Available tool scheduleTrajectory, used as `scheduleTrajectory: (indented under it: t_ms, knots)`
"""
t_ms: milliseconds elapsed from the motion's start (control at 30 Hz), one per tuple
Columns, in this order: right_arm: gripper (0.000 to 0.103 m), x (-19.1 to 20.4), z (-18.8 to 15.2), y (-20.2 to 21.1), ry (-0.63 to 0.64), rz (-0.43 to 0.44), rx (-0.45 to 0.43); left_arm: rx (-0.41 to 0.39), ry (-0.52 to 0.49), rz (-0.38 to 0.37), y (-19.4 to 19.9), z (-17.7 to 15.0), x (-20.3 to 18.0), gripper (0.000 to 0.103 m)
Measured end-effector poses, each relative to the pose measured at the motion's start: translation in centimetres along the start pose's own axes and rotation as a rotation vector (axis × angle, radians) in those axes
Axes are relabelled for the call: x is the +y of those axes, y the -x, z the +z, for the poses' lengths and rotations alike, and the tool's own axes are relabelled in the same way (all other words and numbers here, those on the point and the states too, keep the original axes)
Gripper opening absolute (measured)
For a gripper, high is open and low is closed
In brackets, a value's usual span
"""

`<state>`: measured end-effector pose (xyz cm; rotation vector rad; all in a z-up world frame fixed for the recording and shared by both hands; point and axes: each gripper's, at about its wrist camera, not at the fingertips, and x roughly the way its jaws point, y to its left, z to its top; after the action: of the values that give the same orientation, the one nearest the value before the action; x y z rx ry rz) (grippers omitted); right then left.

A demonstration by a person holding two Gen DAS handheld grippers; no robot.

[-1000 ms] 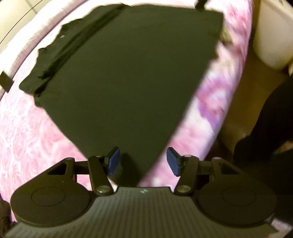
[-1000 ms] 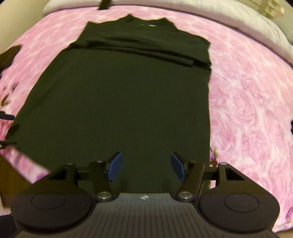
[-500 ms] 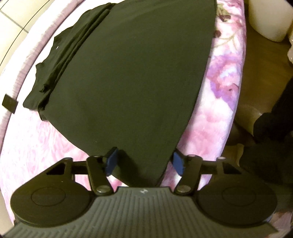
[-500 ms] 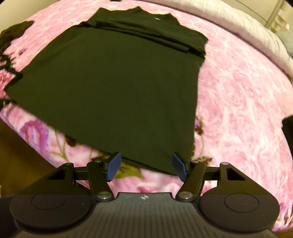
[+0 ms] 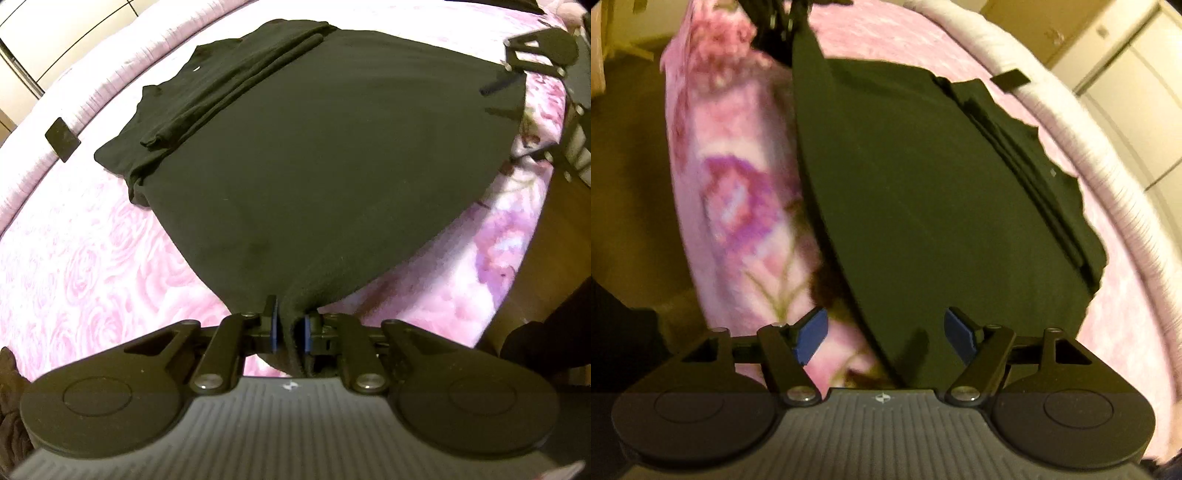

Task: Fold clothes

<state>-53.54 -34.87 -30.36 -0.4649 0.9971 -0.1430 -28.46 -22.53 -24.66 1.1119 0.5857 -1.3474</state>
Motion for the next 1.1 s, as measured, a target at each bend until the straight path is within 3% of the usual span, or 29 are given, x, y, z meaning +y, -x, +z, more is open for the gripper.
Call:
scheduleTrajectory:
  t_ms: [100, 167, 300, 400, 467, 833, 1100]
  knots:
    - [0.068, -0.5, -1.4, -0.1, 0.047, -0.081, -0.004, 0.008, -0.018, 0.004, -0.1, -0.2, -0.3, 0.011]
    - [0.05, -0.6, -2.6, 0.0, 0.106, -0.142, 0.011, 0.013, -0.032, 0.009, 0.0, -0.2, -0.7, 0.011]
    - [0.042, -1.3, -5.1, -0.6, 0.177, -0.233, 0.096, 0.032, -0.067, 0.027, -0.6, -0.3, -1.3, 0.011]
    - [0.029, -2.0, -6.5, -1.0, 0.204, -0.246, 0.157, 0.055, -0.103, 0.042, -1.1, -0.2, -2.0, 0.01]
    - [0.0, -2.4, -6.9, -0.8, 0.212, -0.234, 0.171, 0.06, -0.127, 0.053, -1.1, 0.1, -2.3, 0.008]
    - [0.0, -5.0, -5.9, 3.7, 0.194, -0.19, 0.156, 0.042, -0.2, 0.051, 4.9, 1.1, -4.5, 0.004]
    - [0.0, -4.2, -6.2, 11.1, 0.176, -0.077, 0.198, 0.124, -0.158, -0.055, 11.6, -1.0, -8.6, 0.004]
